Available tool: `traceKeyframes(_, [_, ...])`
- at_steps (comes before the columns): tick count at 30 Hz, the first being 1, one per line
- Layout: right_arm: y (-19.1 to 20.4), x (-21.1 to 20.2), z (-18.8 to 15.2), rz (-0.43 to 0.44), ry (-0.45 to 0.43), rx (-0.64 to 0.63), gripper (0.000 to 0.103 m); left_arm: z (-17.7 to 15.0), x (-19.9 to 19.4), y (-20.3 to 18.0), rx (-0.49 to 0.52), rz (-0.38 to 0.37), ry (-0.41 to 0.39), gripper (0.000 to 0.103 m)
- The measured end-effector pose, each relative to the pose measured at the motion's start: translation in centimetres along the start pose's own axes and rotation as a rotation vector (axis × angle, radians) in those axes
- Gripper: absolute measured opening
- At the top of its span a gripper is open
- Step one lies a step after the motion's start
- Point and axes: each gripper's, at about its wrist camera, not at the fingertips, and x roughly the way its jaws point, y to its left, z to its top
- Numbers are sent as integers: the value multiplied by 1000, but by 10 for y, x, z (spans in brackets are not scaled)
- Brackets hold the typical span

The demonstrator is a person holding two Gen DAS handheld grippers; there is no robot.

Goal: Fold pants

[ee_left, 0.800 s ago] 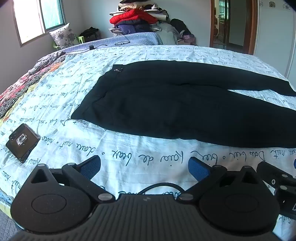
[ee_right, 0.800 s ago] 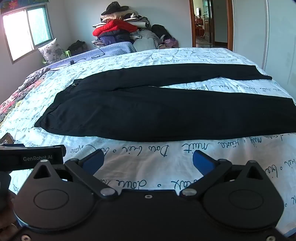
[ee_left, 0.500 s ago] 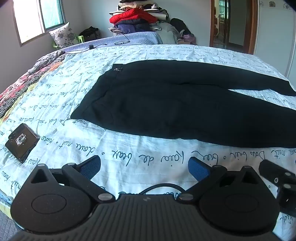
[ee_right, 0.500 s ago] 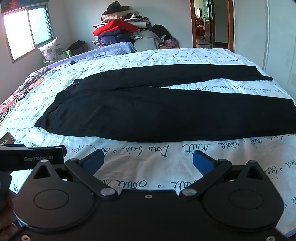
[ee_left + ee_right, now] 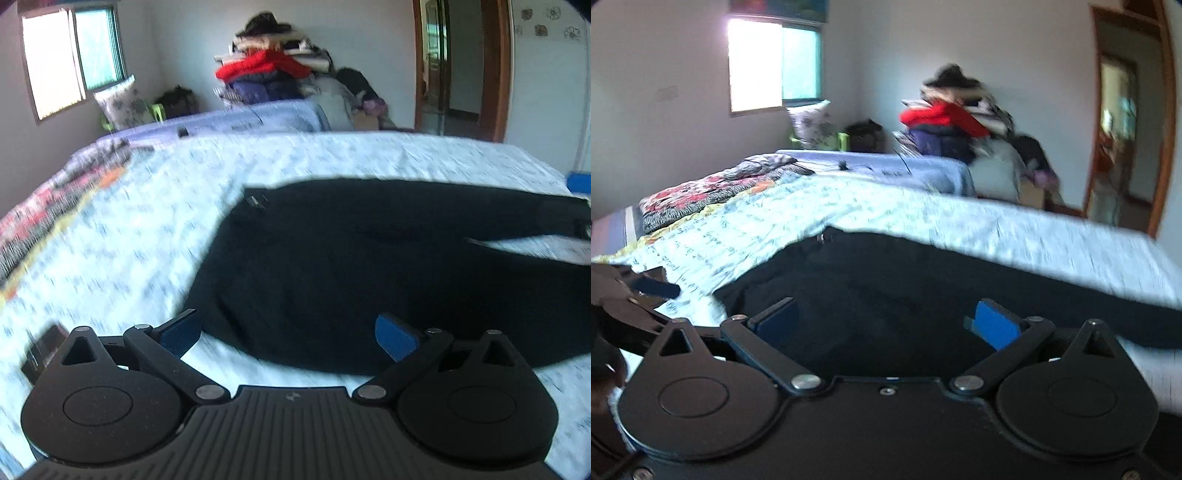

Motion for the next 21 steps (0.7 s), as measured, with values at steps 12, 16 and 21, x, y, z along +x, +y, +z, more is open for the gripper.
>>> traceKeyframes(12, [-43, 222, 67, 102, 263, -293, 102, 76, 102, 65, -105, -37, 98, 102])
traceKeyframes(16, [-43, 287, 81, 169, 285, -322, 95, 93, 128, 68, -49, 49, 102, 102])
traceKeyframes(21, [-41, 362, 81, 282, 389, -248, 72, 113, 160, 73, -78, 43, 107, 102])
